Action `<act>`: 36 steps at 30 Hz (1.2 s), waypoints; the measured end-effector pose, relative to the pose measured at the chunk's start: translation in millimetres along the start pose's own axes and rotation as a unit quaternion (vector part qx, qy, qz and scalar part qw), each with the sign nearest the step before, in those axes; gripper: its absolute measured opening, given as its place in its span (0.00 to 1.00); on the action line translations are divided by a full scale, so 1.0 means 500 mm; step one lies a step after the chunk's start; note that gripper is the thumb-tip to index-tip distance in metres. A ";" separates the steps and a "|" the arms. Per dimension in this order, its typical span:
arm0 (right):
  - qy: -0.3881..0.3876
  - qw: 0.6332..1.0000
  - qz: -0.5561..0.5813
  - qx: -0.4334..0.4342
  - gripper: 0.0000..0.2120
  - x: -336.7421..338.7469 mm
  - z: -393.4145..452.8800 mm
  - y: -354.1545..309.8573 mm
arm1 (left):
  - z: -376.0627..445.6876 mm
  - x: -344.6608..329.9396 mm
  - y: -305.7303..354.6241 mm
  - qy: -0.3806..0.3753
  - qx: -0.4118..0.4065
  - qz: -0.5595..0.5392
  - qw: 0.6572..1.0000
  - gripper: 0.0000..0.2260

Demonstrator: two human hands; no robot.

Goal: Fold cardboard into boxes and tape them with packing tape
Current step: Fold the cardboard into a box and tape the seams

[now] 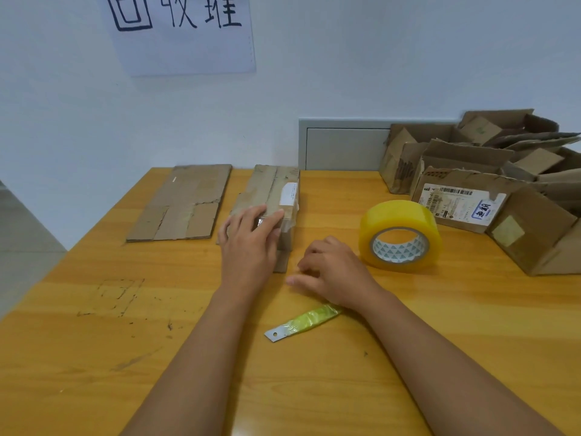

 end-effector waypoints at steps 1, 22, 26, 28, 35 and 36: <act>0.048 0.999 0.015 -0.004 0.31 0.002 0.003 -0.004 | -0.001 0.000 0.000 0.000 -0.002 0.000 1.000 0.14; 0.132 0.941 0.283 -0.134 0.33 -0.033 0.096 -0.057 | 0.015 0.070 -0.006 -0.049 0.326 -0.305 0.894 0.26; 0.155 0.934 0.291 -0.140 0.33 -0.043 0.092 -0.057 | -0.005 0.096 -0.003 -0.064 0.324 -0.286 0.900 0.26; 0.159 0.932 0.294 -0.142 0.33 -0.053 0.089 -0.058 | -0.021 0.098 -0.009 -0.071 0.320 -0.283 0.901 0.27; 0.207 0.931 0.280 -0.113 0.34 -0.061 0.085 -0.058 | -0.033 0.104 -0.020 -0.046 0.280 -0.272 0.919 0.24; 0.217 0.935 0.266 -0.092 0.32 -0.059 0.080 -0.060 | -0.033 0.108 -0.019 -0.030 0.259 -0.259 0.930 0.23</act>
Point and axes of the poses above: each hand's wrist, its own z-axis towards the middle knuckle, its own x-axis out of the back of the hand, y = z × x, the point moved 1 cm from there along z, towards the middle knuckle, and after that the axes turned 10 degrees about x, right-handed, at the moved point
